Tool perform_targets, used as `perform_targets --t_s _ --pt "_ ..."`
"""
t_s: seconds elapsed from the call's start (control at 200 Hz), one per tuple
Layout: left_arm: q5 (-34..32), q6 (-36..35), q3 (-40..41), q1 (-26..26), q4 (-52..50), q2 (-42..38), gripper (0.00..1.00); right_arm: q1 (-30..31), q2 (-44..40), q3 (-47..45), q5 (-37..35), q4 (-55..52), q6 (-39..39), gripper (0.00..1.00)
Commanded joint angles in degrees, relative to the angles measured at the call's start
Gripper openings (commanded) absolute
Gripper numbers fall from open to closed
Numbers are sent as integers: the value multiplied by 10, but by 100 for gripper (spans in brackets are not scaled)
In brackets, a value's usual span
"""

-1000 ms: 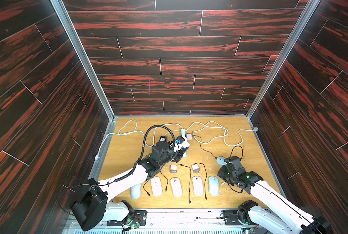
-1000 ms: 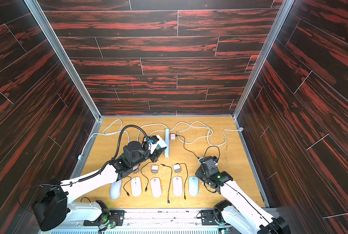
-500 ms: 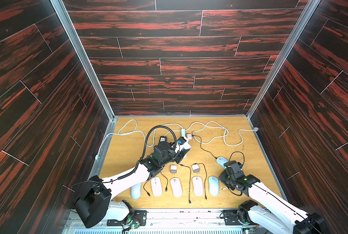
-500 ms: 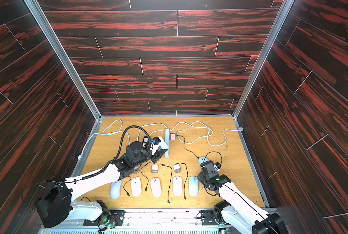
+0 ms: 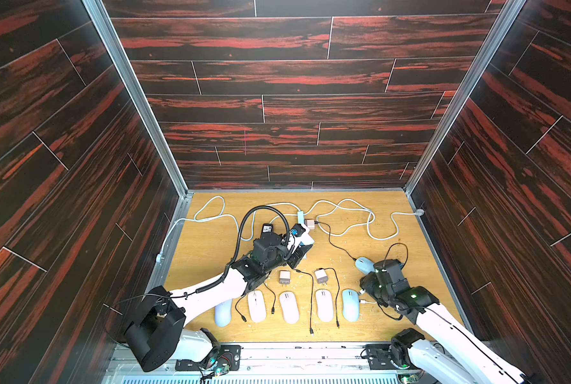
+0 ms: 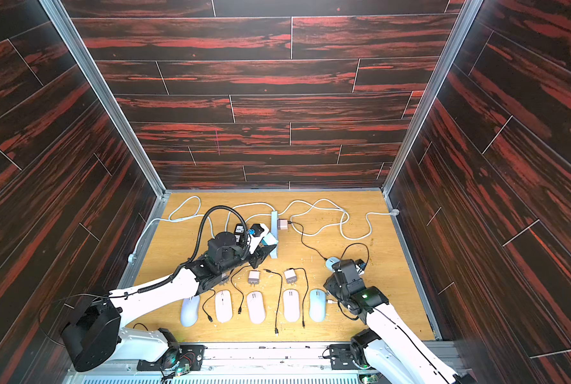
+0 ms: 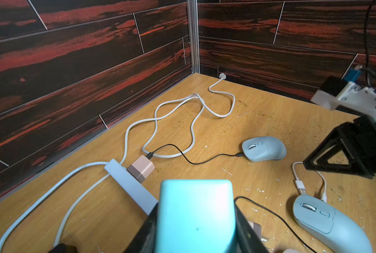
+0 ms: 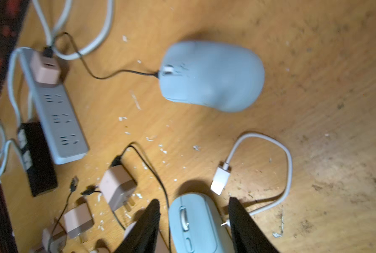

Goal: Unplug the wireless mouse
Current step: Place the power cord at the center of the board.

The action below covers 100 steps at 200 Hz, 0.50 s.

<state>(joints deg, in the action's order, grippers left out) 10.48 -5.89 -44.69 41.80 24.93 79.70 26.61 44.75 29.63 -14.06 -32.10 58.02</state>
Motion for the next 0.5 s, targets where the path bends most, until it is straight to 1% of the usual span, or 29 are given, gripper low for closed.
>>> perform_targets --t_s 0.0,0.025,0.085,0.145,0.215,0.316,0.421,0.456,0.491,0.496 --pt "48 24 -16 0 52 9 0 -2 -9 41 6 10 -118 60" --pt "54 27 -16 0 59 12 0 -2 -6 50 24 27 -147 61" --pt "60 36 -13 0 83 17 0 -3 13 78 96 70 -217 61" --pt "65 49 -7 0 110 20 0 -3 36 111 167 103 -256 65" --pt "78 59 -5 0 133 24 0 -3 54 140 213 141 -263 69" --pt "106 67 -1 2 157 33 0 -3 82 179 256 179 -260 78" --pt "114 52 7 16 171 40 0 -3 131 235 310 154 -267 79" --pt "111 45 8 22 169 41 0 -3 142 244 331 149 -266 79" --pt "111 41 10 26 171 44 0 -3 148 247 336 146 -263 79" --pt "111 41 10 26 170 44 0 -3 149 248 346 145 -264 79"
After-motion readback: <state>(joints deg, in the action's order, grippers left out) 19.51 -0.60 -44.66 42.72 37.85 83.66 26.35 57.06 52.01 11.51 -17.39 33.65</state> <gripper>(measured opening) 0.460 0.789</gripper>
